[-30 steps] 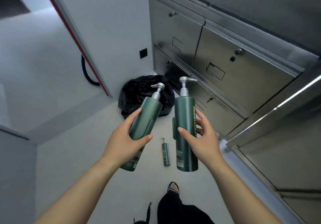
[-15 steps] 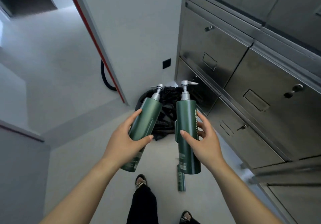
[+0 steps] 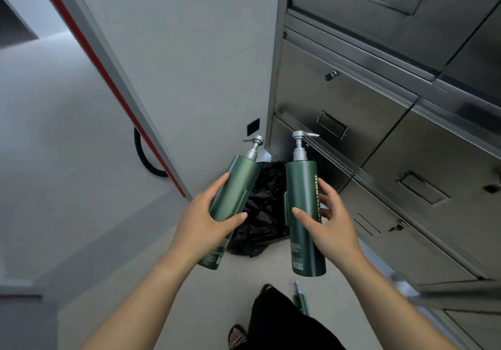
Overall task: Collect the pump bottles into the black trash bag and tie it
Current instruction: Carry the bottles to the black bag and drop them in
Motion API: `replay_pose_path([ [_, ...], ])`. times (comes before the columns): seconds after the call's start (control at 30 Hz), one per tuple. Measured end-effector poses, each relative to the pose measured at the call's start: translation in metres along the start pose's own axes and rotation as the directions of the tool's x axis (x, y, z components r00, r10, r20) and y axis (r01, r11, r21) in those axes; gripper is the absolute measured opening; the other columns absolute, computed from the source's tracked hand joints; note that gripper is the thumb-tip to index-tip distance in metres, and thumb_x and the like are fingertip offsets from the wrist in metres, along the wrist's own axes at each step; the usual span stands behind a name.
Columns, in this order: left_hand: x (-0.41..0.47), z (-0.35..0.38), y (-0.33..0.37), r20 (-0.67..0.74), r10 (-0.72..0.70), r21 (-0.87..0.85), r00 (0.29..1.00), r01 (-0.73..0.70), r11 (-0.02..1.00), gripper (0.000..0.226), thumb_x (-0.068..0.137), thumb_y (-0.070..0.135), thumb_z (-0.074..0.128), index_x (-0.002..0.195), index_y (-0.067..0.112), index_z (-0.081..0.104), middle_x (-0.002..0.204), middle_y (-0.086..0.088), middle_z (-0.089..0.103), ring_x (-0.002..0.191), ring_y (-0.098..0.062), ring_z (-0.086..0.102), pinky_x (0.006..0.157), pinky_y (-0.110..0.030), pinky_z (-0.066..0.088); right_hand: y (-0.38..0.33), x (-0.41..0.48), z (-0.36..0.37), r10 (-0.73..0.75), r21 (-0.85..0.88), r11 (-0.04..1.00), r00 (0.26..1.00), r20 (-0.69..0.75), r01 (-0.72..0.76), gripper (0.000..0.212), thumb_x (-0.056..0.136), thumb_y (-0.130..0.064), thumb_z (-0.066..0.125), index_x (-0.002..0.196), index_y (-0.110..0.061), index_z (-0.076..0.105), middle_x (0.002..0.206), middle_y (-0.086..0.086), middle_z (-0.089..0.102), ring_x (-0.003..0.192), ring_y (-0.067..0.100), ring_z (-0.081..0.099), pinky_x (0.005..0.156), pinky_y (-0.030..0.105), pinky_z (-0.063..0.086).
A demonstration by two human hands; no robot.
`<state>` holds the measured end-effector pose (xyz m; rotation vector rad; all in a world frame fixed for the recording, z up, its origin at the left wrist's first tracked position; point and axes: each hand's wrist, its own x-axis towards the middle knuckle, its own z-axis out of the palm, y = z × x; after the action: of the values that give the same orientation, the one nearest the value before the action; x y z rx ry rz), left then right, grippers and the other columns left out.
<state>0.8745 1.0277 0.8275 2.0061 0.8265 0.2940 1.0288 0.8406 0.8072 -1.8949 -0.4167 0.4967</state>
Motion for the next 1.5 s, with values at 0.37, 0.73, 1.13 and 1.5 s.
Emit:
replay_pose_path([
  [0.37,0.162,-0.018,0.013,0.049,0.071,0.019,0.996,-0.072,0.997,0.079,0.058,0.064,0.069,0.126,0.067,0.029,0.126,0.019,0.052,0.111,-0.004,0.053,0.087,-0.024,0.042,-0.04,0.144,0.022,-0.021,0.035,0.999,0.998,-0.059,0.023,0.076,0.063,-0.047,0.076,0.128,-0.054,0.037,0.117,-0.015,0.057,0.103,0.001,0.057,0.085,0.027,0.049],
  [0.73,0.28,-0.037,-0.02,0.306,0.152,-0.008,0.94,-0.157,0.988,0.078,0.064,0.051,0.076,0.132,0.052,0.037,0.124,0.019,0.054,0.109,-0.006,0.056,0.088,-0.024,0.043,-0.032,0.186,0.069,0.224,0.172,0.968,0.935,-0.274,-0.182,0.072,0.069,-0.037,0.078,0.128,-0.048,0.039,0.12,-0.008,0.056,0.1,0.007,0.061,0.074,0.023,0.051],
  [1.13,0.355,-0.034,-0.084,0.554,0.199,-0.006,0.809,-0.235,0.972,0.072,0.072,0.049,0.07,0.134,0.049,0.035,0.113,0.04,0.046,0.096,0.014,0.051,0.078,-0.011,0.04,0.017,0.176,0.183,0.421,0.204,0.907,0.789,-0.448,-0.368,0.075,0.071,-0.038,0.076,0.133,-0.048,0.034,0.12,-0.007,0.055,0.099,0.01,0.06,0.084,0.034,0.053],
  [1.5,0.362,0.114,-0.202,0.602,0.114,0.038,0.791,-0.171,0.984,0.074,0.066,0.057,0.07,0.129,0.06,0.032,0.109,0.034,0.049,0.096,0.011,0.052,0.076,-0.019,0.043,0.179,0.179,0.192,0.498,0.274,0.867,0.711,-0.497,-0.416,0.072,0.07,-0.042,0.075,0.129,-0.053,0.034,0.11,-0.026,0.054,0.092,-0.01,0.058,0.069,0.009,0.048],
])
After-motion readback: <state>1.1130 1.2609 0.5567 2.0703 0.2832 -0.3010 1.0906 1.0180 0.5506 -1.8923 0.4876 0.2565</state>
